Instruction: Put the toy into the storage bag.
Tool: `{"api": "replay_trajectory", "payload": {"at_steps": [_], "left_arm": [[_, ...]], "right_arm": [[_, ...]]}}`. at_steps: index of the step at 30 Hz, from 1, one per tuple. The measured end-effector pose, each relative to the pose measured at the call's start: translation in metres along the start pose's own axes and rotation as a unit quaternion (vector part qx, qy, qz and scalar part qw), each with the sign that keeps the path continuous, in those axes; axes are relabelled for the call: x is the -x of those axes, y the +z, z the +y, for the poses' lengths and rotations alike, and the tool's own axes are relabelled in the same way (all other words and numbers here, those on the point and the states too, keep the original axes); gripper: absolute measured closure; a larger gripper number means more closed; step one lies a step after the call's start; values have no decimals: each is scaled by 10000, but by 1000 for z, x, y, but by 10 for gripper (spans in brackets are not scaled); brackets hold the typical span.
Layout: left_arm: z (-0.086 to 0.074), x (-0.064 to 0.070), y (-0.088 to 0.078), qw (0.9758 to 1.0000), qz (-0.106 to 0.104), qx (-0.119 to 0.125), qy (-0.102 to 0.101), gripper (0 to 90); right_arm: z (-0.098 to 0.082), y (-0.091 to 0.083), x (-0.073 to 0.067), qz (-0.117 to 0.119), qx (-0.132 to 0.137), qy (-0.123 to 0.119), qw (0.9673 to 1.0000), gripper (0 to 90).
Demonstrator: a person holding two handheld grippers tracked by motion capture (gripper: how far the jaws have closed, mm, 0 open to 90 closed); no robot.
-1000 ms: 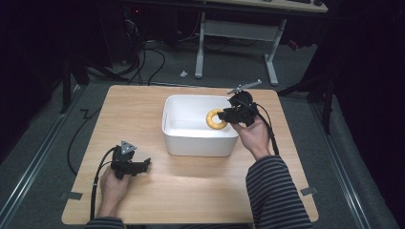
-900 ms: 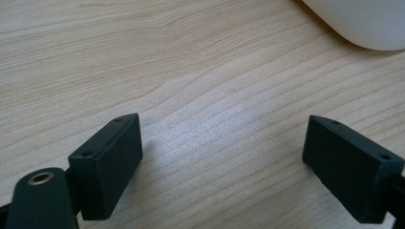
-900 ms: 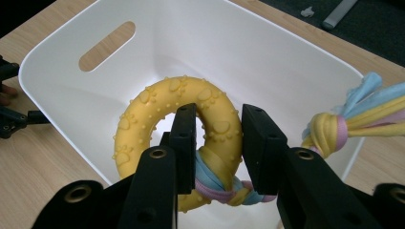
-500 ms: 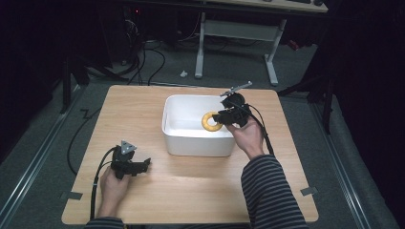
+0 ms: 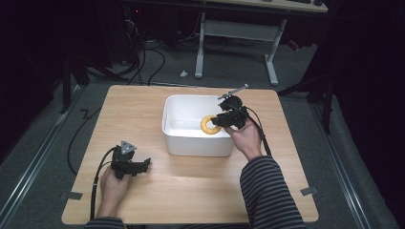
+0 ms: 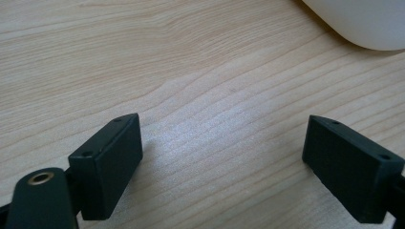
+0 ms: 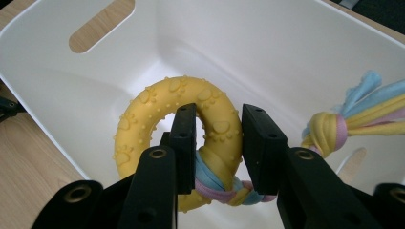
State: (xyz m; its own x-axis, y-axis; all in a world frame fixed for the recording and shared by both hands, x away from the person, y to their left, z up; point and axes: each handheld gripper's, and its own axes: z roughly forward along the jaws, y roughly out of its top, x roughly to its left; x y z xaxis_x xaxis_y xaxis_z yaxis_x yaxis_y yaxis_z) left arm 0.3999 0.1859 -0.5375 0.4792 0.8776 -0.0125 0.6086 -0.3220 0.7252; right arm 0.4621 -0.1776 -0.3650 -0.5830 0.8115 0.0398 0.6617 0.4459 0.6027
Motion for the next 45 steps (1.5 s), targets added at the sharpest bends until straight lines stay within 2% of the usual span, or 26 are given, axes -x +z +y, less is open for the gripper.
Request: {"api": "replay_trajectory", "payload": {"at_steps": [7,25,26,33,36,38,41,43,44,45], "left_arm": [[0,0,0,10000,0,-1,0,136],[0,0,0,10000,0,1,0,136],[0,0,0,10000,0,1,1,136],[0,0,0,10000,0,0,0,136],[0,0,0,10000,-1,1,-1,136],[0,0,0,10000,-1,0,0,136],[0,0,0,10000,-1,1,0,136],[0,0,0,10000,0,-7,7,134],[0,0,0,10000,0,-7,7,133],[0,0,0,10000,4,-8,12,132]], "right_arm": [[-2,4,1,11,-100,58,9999,681],[-4,9,-4,119,-303,-57,9995,680],[-4,9,-4,114,-285,-99,9995,680],[-6,9,-2,176,-283,1,9994,679],[-6,9,-2,173,-262,-49,9995,672],[-7,9,-1,191,-269,-30,9995,608],[-8,3,2,214,-82,48,9997,548],[-8,-1,4,68,-93,64,9999,533],[-8,-1,4,68,-93,64,9999,533],[-10,-8,6,9,-12,57,10000,527]]}}
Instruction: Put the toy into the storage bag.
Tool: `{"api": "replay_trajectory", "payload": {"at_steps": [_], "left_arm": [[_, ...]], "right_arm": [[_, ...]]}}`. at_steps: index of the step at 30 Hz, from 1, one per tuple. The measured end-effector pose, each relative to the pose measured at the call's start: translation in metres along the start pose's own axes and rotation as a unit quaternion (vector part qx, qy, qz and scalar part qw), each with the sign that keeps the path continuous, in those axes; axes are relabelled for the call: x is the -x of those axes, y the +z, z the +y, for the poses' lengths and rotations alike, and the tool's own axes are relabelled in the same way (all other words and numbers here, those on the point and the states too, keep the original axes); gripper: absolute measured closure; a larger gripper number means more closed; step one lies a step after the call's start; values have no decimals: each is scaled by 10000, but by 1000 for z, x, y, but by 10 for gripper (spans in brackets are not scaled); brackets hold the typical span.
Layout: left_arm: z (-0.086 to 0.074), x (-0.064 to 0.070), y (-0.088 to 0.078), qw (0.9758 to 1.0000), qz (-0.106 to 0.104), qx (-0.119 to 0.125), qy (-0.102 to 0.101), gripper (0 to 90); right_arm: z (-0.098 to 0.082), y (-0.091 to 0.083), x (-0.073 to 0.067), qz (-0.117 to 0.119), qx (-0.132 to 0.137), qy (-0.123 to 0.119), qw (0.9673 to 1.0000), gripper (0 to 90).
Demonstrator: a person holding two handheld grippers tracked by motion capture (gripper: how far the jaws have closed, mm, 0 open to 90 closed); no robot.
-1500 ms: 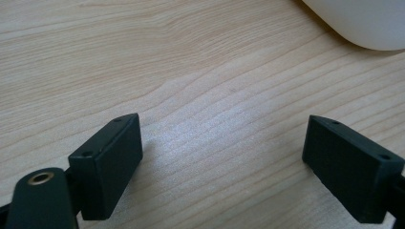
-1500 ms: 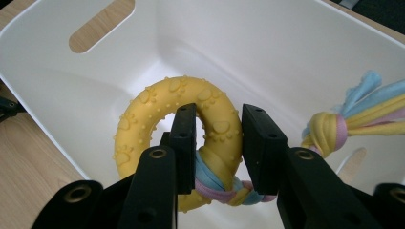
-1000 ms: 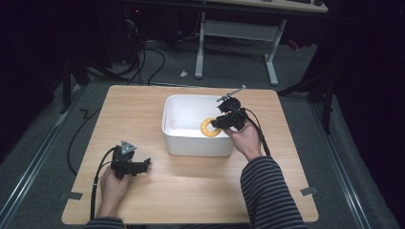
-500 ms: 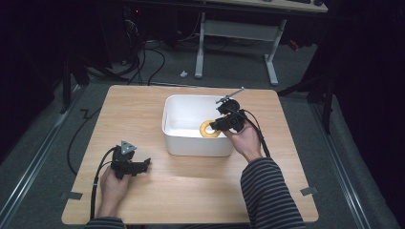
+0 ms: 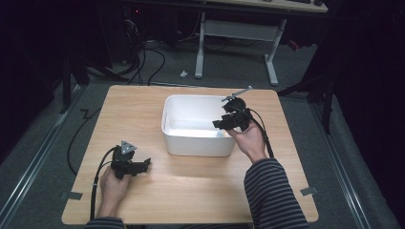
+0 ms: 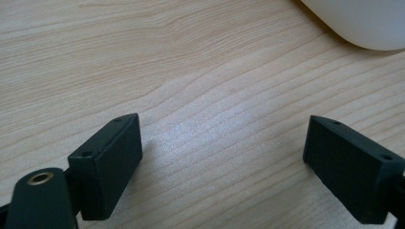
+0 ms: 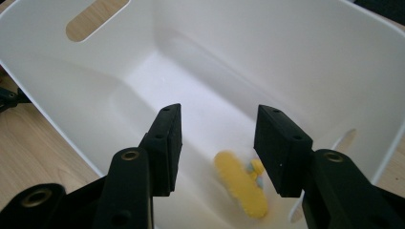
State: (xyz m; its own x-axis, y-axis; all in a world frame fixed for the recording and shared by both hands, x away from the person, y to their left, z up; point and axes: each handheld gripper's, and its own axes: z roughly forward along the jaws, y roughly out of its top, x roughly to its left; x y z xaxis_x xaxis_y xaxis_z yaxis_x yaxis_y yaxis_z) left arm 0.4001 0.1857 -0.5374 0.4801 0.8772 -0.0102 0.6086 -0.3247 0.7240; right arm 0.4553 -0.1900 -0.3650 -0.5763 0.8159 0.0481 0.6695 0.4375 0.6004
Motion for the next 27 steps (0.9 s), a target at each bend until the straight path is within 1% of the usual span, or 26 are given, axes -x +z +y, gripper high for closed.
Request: {"api": "replay_trajectory", "payload": {"at_steps": [1,3,4,5,6,11,12,19,24,27], "left_arm": [[0,0,0,10000,-5,-2,0,132],[0,0,0,10000,0,-1,1,133],[0,0,0,10000,0,-1,1,132],[0,0,0,10000,-3,0,-2,132],[0,0,0,10000,-1,0,-1,132],[0,0,0,10000,-1,1,-1,132],[0,0,0,10000,-1,1,-4,132],[0,0,0,10000,-1,1,-2,132],[0,0,0,10000,0,1,-2,132],[0,0,0,10000,-1,1,-2,132]], "right_arm": [[0,0,0,0,0,0,10000,527],[-4,-8,4,-84,97,50,9999,523],[-4,-8,4,-84,97,50,9999,523],[-6,-11,6,-98,148,57,9998,522],[-9,-15,10,-127,209,122,9996,521],[-15,-23,15,-194,293,148,9993,517],[-18,-28,17,-209,335,184,9991,515],[-24,-36,22,-253,431,214,9985,514],[-30,-43,25,-269,542,278,9978,512],[-33,-46,27,-286,544,297,9977,509]]}}
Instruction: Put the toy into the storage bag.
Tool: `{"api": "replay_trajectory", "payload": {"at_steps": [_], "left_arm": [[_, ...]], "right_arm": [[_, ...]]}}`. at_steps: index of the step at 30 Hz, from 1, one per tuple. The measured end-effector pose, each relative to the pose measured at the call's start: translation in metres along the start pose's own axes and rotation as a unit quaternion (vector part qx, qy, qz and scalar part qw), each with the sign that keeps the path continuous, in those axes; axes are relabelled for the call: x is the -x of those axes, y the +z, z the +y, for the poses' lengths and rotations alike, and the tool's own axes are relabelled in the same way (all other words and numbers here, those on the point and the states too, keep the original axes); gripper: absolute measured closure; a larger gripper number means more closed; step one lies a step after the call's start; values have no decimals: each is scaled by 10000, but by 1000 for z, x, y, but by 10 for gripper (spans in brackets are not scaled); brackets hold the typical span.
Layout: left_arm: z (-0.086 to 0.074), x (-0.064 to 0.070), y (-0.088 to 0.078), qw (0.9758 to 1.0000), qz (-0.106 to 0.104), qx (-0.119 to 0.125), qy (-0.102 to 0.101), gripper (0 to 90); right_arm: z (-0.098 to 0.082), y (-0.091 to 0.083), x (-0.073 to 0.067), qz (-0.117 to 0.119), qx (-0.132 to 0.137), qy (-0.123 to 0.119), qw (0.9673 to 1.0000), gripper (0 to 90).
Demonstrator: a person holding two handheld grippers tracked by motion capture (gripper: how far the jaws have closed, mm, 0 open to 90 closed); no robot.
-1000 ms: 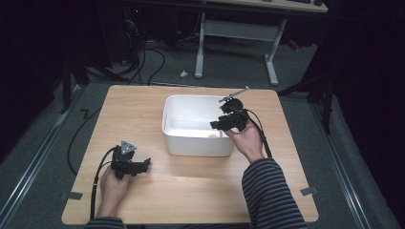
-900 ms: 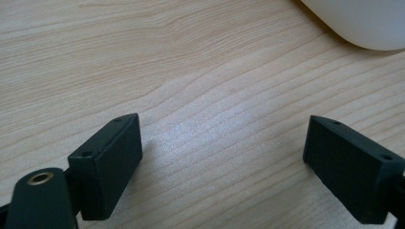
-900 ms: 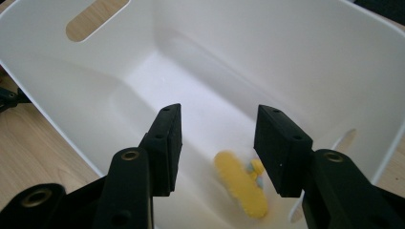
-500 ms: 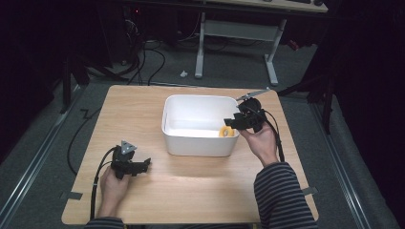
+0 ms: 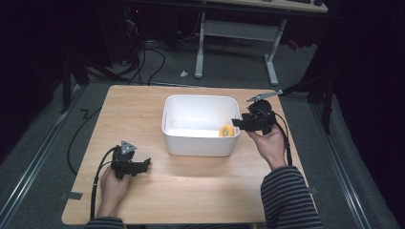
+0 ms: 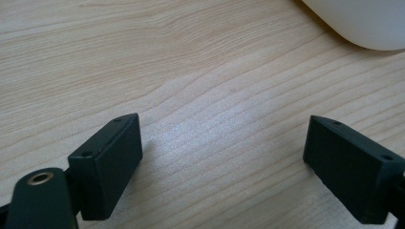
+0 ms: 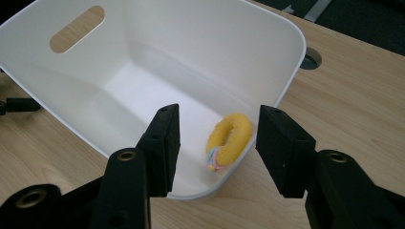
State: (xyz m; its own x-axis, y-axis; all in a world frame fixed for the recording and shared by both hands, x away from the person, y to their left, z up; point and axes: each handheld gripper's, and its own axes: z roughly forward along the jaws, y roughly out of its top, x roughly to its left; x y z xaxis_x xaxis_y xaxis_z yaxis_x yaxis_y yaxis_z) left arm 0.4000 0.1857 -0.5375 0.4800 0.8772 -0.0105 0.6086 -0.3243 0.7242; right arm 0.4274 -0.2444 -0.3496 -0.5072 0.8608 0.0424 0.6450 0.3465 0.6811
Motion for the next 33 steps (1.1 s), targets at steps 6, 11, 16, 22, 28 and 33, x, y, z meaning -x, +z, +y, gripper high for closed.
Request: {"api": "replay_trajectory", "payload": {"at_steps": [6,11,16,22,28,33], "left_arm": [[0,0,0,10000,0,-1,0,132],[0,0,0,10000,1,-1,0,133],[0,0,0,10000,1,0,0,132],[0,0,0,10000,1,-1,1,133],[0,0,0,10000,1,-1,1,133],[0,0,0,10000,0,-1,0,133]], "right_arm": [[-9,-8,6,-20,56,84,9999,504],[-16,-16,12,-144,217,139,9996,510],[-25,-25,17,-218,291,178,9992,513],[-39,-33,27,-299,302,309,9986,514],[-55,-41,32,-424,362,325,9979,511],[-65,-45,33,-595,291,261,9975,503]]}}
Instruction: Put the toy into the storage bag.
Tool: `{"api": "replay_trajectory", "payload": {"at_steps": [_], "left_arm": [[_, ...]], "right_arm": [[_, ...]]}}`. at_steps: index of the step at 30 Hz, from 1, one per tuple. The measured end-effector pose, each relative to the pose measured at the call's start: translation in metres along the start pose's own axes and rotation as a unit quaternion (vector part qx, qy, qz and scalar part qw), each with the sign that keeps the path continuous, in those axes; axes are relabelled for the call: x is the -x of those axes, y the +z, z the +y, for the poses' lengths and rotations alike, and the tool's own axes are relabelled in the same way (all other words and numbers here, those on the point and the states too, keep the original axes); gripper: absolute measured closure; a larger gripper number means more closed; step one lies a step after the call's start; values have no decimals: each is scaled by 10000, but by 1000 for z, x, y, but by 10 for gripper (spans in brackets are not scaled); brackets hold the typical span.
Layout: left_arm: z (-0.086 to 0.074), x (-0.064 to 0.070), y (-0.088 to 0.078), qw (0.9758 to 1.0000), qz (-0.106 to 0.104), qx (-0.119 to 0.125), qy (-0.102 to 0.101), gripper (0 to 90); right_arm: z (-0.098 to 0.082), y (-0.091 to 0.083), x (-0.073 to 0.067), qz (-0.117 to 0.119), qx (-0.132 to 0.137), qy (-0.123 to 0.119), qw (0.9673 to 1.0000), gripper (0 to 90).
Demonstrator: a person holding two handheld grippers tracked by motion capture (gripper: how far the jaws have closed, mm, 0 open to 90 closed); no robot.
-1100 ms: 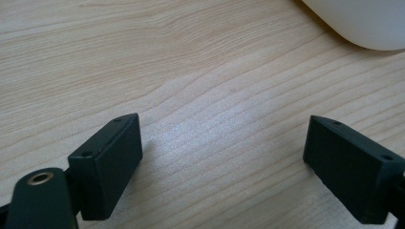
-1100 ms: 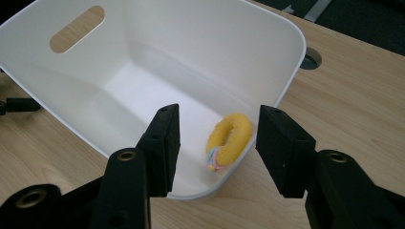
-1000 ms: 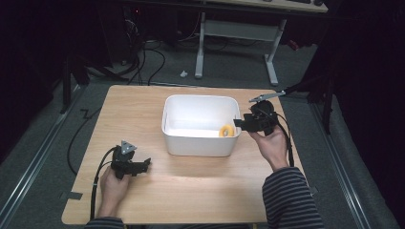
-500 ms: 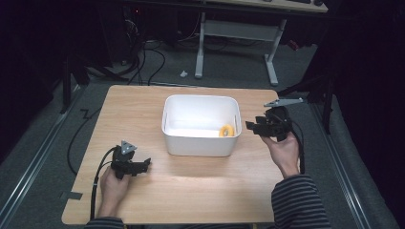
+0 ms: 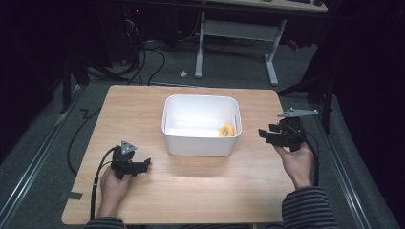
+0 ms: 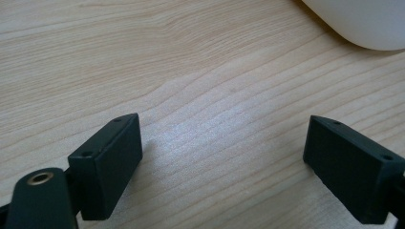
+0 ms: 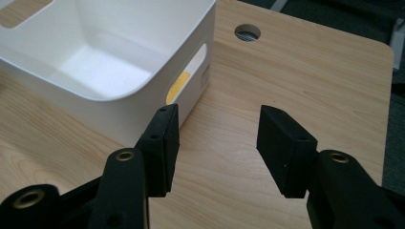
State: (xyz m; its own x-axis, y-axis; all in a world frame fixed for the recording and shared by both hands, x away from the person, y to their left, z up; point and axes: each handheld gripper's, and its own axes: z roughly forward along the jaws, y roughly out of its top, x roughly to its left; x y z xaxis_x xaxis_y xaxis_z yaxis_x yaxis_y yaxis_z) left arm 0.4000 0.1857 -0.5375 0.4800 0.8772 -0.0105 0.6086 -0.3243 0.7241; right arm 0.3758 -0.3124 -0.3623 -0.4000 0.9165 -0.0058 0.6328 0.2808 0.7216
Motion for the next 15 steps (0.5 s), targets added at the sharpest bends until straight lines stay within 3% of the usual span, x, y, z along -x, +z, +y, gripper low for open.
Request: {"api": "replay_trajectory", "payload": {"at_steps": [5,8,15], "left_arm": [[0,0,0,10000,0,0,0,132],[0,0,0,10000,0,-1,0,133],[0,0,0,10000,1,0,-1,132]], "right_arm": [[-16,-1,6,-96,-36,53,9999,502],[-26,-1,12,-121,-49,201,9997,501],[-49,4,20,-43,-73,420,9991,496]]}}
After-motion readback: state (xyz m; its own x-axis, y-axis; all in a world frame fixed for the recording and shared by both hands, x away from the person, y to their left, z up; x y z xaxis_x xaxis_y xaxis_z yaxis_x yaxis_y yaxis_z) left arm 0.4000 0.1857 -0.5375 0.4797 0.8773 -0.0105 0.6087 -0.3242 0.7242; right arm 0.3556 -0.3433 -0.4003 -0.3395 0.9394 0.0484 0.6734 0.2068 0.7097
